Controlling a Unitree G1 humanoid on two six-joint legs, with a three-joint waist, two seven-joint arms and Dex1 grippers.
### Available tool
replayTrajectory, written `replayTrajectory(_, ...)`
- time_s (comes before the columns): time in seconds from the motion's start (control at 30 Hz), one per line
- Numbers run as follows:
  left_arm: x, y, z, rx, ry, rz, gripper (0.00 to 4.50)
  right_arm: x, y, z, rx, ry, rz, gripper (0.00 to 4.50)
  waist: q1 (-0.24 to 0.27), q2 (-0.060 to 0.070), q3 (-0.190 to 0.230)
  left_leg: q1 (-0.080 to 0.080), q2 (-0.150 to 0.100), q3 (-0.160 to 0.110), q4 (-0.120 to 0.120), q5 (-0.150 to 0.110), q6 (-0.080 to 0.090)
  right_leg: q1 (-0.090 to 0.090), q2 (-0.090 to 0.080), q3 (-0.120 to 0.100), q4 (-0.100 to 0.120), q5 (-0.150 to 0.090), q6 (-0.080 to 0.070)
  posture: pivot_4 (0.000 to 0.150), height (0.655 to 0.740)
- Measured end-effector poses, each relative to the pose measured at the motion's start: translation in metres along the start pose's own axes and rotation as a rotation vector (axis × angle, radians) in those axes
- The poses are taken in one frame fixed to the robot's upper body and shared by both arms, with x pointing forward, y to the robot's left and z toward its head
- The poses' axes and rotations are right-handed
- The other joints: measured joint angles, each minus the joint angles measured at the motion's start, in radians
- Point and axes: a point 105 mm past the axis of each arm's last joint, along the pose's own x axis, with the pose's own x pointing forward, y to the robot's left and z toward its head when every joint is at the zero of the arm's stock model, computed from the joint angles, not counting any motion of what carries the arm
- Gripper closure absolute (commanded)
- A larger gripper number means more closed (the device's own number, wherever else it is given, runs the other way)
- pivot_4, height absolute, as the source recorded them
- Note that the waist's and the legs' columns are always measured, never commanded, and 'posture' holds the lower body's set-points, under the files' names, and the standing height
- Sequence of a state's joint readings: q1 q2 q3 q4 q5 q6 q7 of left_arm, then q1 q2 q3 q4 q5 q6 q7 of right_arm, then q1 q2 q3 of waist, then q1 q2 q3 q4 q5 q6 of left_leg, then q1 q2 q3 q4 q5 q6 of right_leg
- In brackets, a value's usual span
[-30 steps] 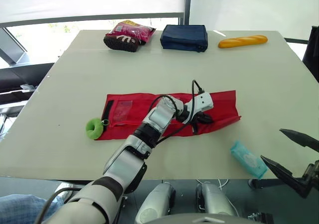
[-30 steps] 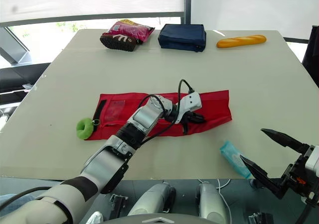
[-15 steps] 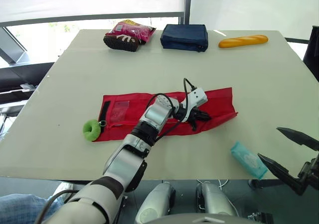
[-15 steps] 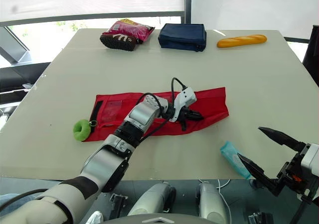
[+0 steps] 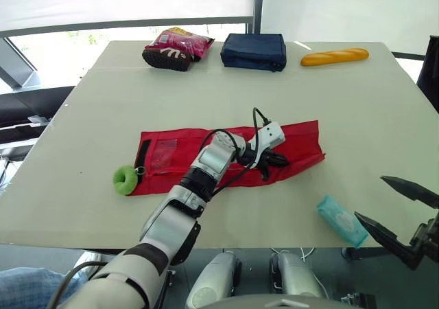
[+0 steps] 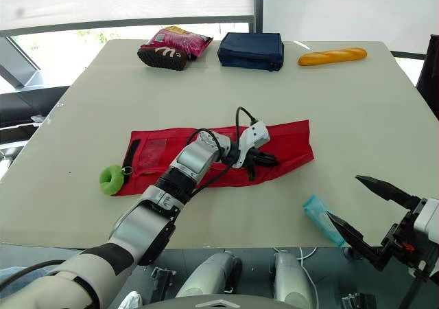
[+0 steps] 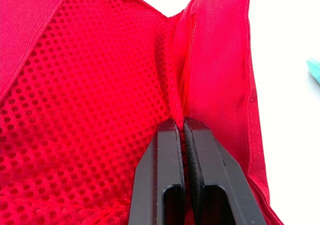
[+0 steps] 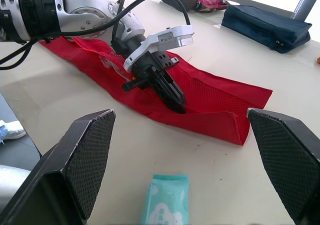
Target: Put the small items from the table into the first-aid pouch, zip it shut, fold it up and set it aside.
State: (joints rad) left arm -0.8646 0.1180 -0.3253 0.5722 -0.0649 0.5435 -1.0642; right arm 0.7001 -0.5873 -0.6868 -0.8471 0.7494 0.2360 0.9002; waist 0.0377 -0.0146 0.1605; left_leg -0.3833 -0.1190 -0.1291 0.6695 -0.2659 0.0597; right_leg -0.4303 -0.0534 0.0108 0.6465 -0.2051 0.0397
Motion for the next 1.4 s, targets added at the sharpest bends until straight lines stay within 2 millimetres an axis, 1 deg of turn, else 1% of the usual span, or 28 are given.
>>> replayTrajectory(0.03, 0.000, 0.000, 0.000, -0.011, -0.003, 0.000, 4.47, 0.000, 0.000, 0.000, 0.001, 0.000, 0.001, 0.00, 0.000, 0.000, 0.000, 0.000, 0.000, 0.000, 0.000, 0.000, 0.000, 0.000, 0.000, 0.000, 0.000, 0.000, 0.000, 0.150, 0.7293)
replayTrajectory(0.17, -0.002, 0.001, -0.003, -0.197, -0.042, -0.025, 4.47, 0.000, 0.000, -0.001, -0.004, 0.006, 0.001, 0.00, 0.000, 0.000, 0.000, 0.000, 0.000, 0.000, 0.000, 0.000, 0.000, 0.000, 0.000, 0.000, 0.000, 0.000, 0.000, 0.150, 0.7293)
replayTrajectory(0.27, -0.003, 0.001, -0.004, -0.276, -0.047, -0.039, 4.47, 0.000, 0.000, -0.001, -0.008, 0.011, 0.000, 0.00, 0.000, 0.000, 0.000, 0.000, 0.000, 0.000, 0.000, 0.000, 0.000, 0.000, 0.000, 0.000, 0.000, 0.000, 0.000, 0.150, 0.7293)
replayTrajectory(0.57, -0.003, 0.002, -0.005, -0.258, -0.044, -0.034, 4.47, 0.000, 0.000, -0.002, -0.011, 0.014, 0.004, 0.00, 0.000, 0.000, 0.000, 0.000, 0.000, 0.000, 0.000, 0.000, -0.003, 0.000, 0.000, 0.000, 0.000, 0.000, 0.000, 0.150, 0.7293)
replayTrajectory(0.6, -0.002, 0.003, -0.005, -0.211, -0.037, -0.025, 4.47, 0.000, 0.000, -0.002, -0.012, 0.014, 0.004, 0.00, 0.001, 0.000, 0.000, 0.000, 0.000, 0.000, 0.000, 0.000, -0.003, 0.000, 0.000, 0.000, 0.000, 0.000, 0.000, 0.150, 0.7293)
replayTrajectory(0.67, -0.001, 0.004, -0.004, -0.012, -0.018, 0.001, 4.47, 0.000, 0.001, -0.002, -0.013, 0.013, 0.005, 0.00, 0.001, 0.000, 0.000, 0.000, 0.000, 0.000, 0.000, 0.001, -0.006, 0.000, 0.000, 0.000, 0.000, 0.000, 0.000, 0.150, 0.7293)
replayTrajectory(0.73, 0.000, 0.004, -0.003, 0.135, -0.003, 0.016, 4.47, 0.000, 0.000, -0.002, -0.014, 0.013, 0.005, 0.00, 0.001, 0.000, 0.000, 0.000, 0.000, 0.000, 0.000, 0.001, -0.006, 0.000, 0.000, 0.001, 0.000, 0.000, 0.000, 0.150, 0.7293)
replayTrajectory(0.87, -0.005, 0.007, 0.004, 0.343, 0.014, 0.072, 4.47, 0.001, -0.001, -0.004, -0.028, 0.028, -0.006, 0.00, 0.001, 0.000, 0.000, 0.000, 0.000, 0.000, 0.000, -0.001, -0.002, 0.000, 0.000, 0.001, 0.000, 0.000, 0.000, 0.150, 0.7293)
replayTrajectory(1.07, -0.015, 0.010, 0.025, 0.531, -0.036, 0.148, 4.47, 0.002, -0.003, -0.015, -0.042, 0.092, -0.040, 0.00, 0.004, 0.000, 0.000, -0.001, 0.000, 0.000, 0.000, 0.000, -0.003, -0.001, 0.000, 0.001, -0.001, 0.000, 0.000, 0.150, 0.7293)
replayTrajectory(1.27, -0.025, 0.010, 0.038, 0.700, -0.053, 0.192, 4.47, -0.001, -0.004, -0.020, -0.054, 0.134, -0.068, 0.00, 0.004, 0.000, 0.000, -0.001, 0.000, 0.000, 0.000, 0.000, -0.002, -0.001, 0.000, 0.000, -0.001, 0.000, 0.000, 0.150, 0.7293)
replayTrajectory(1.37, -0.024, 0.010, 0.039, 0.728, -0.051, 0.198, 4.47, -0.001, -0.005, -0.021, -0.061, 0.143, -0.076, 0.00, 0.004, 0.000, 0.000, -0.001, 0.000, 0.000, 0.000, 0.000, -0.002, -0.001, 0.000, 0.000, -0.001, 0.000, 0.000, 0.150, 0.7293)
replayTrajectory(1.4, -0.021, 0.008, 0.040, 0.635, -0.080, 0.182, 4.47, -0.001, -0.006, -0.021, -0.063, 0.144, -0.079, 0.00, 0.004, 0.000, 0.000, -0.001, 0.000, 0.000, 0.000, 0.000, -0.001, -0.001, 0.000, 0.000, -0.001, 0.000, 0.000, 0.150, 0.7293)
